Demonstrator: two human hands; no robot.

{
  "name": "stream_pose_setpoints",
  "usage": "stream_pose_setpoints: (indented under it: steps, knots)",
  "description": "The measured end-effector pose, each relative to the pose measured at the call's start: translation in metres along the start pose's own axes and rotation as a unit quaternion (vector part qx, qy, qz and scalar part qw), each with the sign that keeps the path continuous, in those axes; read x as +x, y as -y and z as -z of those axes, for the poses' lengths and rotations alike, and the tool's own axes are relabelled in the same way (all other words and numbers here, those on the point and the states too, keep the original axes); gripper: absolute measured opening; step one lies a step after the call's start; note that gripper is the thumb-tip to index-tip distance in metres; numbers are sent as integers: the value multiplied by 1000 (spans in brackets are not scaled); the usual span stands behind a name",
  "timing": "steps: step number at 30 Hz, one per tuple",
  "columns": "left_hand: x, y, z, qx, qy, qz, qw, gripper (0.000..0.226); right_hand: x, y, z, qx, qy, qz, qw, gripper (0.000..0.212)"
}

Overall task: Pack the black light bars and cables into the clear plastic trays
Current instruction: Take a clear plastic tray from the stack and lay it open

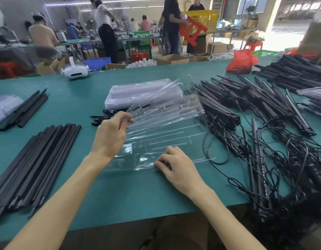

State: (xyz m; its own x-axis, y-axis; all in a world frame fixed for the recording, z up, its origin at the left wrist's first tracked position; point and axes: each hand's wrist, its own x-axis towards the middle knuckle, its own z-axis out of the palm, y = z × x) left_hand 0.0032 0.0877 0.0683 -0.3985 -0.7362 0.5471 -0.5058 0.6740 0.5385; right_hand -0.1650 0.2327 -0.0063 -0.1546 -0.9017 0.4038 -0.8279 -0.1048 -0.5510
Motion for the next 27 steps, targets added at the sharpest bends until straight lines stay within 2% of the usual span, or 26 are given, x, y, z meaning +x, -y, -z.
stream_pose_setpoints:
  steps: [5,8,12,15,18,23,25,27]
  knots:
    - [-3,-7,5,42,7,-40,998,16,0,-3,-1,3,7,3,1000,21]
    - [0,-8,9,5,-2,-17,1000,16,0,-3,0,18,16,-1,1000,22]
    - [0,-8,12,57,60,-44,996,18,2,-2,1,19,28,-22,999,22]
    - [-11,-13,5,110,88,-92,986,22,15,0,5,34,45,-90,994,48]
    - [-24,-16,4,118,70,-142,980,25,35,1,8,-33,81,-133,987,67]
    - [-28,-17,8,149,92,-214,961,30,53,3,1,-94,93,-203,970,49]
    - [-34,-21,4,207,64,-274,937,41,56,4,-1,-105,110,-238,959,46]
    - [-48,-27,-3,215,12,-315,924,42,59,2,0,-112,129,-249,953,47]
